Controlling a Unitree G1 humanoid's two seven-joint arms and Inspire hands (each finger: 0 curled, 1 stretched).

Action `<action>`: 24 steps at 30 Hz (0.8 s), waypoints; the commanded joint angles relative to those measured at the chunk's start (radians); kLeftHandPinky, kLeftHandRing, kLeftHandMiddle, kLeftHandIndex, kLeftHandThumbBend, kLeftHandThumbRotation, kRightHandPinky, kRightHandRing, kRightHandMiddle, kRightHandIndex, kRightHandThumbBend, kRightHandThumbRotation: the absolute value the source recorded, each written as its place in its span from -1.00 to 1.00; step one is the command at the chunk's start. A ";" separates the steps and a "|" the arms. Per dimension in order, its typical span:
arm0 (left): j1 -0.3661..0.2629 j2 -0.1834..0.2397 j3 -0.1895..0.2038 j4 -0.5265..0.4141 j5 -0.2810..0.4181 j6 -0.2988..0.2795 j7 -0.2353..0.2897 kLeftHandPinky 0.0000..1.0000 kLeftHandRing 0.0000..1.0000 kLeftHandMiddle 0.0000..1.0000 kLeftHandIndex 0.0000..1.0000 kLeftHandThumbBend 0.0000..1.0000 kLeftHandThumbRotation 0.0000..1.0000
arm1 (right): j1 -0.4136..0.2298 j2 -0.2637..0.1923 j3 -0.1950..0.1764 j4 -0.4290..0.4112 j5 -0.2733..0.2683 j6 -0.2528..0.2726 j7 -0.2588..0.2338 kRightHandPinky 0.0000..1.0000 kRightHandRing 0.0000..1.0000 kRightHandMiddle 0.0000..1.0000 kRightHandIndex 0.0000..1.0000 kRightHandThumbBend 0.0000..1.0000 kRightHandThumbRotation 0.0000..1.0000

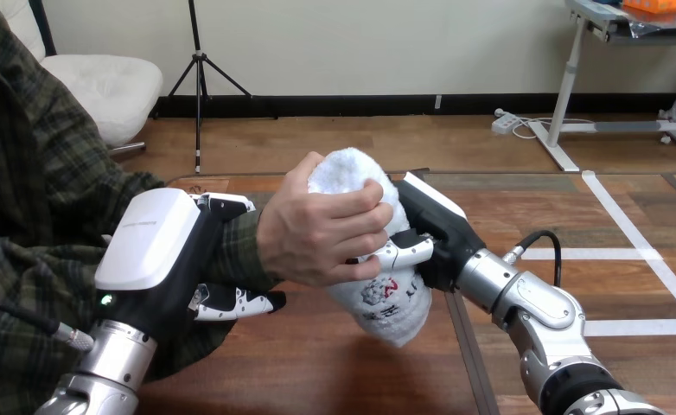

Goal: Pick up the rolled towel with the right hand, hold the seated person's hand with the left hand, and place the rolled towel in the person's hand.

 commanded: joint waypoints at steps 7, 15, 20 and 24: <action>-0.042 -0.038 -0.016 -0.041 -0.009 -0.018 -0.011 -0.42 -0.39 -0.29 -0.26 0.87 -1.00 | -0.121 0.066 0.009 -0.032 -0.013 -0.045 0.025 -0.86 -0.77 -0.66 -0.66 0.36 -1.00; -0.047 -0.039 -0.015 -0.027 -0.008 -0.030 -0.003 -0.42 -0.39 -0.29 -0.26 0.88 -1.00 | -0.121 0.066 0.006 -0.032 -0.009 -0.031 0.027 -0.87 -0.77 -0.67 -0.66 0.37 -1.00; -0.049 -0.039 -0.014 -0.022 -0.007 -0.031 -0.001 -0.43 -0.39 -0.29 -0.26 0.88 -1.00 | -0.119 0.064 0.006 -0.033 -0.010 -0.030 0.023 -0.87 -0.77 -0.66 -0.64 0.40 -1.00; -0.050 -0.038 -0.014 -0.020 -0.006 -0.030 -0.002 -0.43 -0.39 -0.29 -0.26 0.88 -1.00 | -0.117 0.060 0.006 -0.033 -0.013 -0.030 0.021 -0.84 -0.74 -0.61 -0.54 0.50 -1.00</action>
